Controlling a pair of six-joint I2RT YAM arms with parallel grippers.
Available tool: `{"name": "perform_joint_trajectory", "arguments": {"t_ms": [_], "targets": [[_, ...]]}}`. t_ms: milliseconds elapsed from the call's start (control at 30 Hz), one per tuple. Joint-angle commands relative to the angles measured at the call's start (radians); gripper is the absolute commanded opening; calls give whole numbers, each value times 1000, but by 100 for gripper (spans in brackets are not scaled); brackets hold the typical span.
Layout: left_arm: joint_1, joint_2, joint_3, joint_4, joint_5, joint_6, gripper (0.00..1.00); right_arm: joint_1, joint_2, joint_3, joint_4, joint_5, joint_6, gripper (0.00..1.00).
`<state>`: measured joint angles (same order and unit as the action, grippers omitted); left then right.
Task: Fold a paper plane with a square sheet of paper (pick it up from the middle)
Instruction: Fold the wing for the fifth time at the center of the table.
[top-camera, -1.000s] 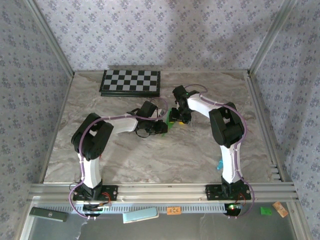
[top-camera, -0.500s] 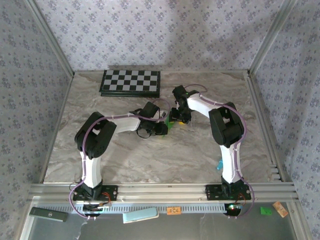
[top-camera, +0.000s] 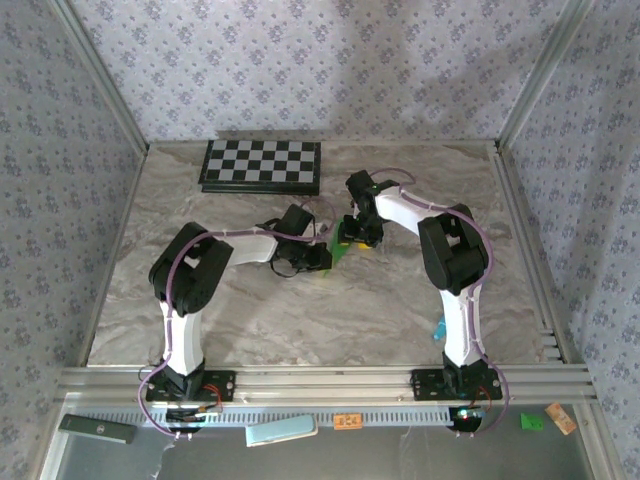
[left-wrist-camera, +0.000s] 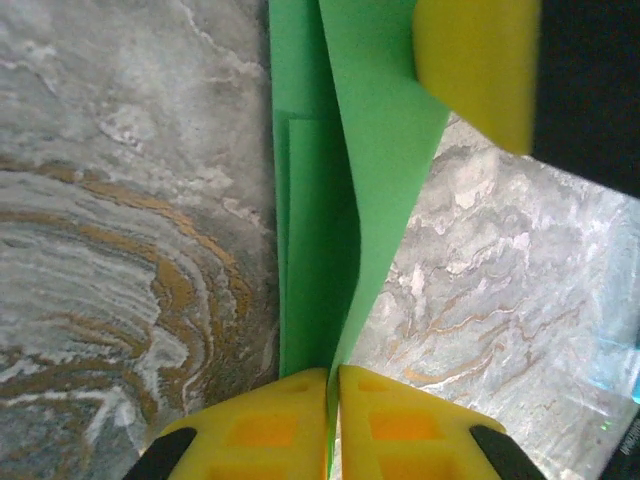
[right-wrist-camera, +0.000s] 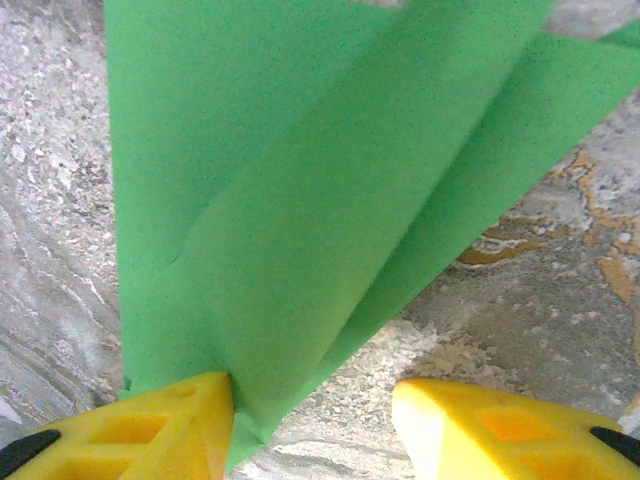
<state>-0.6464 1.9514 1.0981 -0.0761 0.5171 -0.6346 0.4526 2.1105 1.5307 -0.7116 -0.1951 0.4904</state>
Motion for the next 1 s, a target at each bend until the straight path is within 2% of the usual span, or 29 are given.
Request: {"name": "perform_joint_trajectory", "arguments": {"t_ms": [0, 333, 533, 733, 967], "targets": [[16, 23, -25, 39, 57, -54, 9, -21, 118, -50, -20, 63, 8, 52], [37, 31, -33, 40, 104, -96, 7, -27, 111, -47, -19, 51, 6, 52], [48, 46, -17, 16, 140, -130, 6, -49, 27, -23, 4, -25, -23, 52], [53, 55, -14, 14, 145, -151, 5, -85, -160, -116, 173, -179, -45, 55], [54, 63, -19, 37, 156, -170, 5, -94, -334, -348, 436, -317, -53, 53]]}}
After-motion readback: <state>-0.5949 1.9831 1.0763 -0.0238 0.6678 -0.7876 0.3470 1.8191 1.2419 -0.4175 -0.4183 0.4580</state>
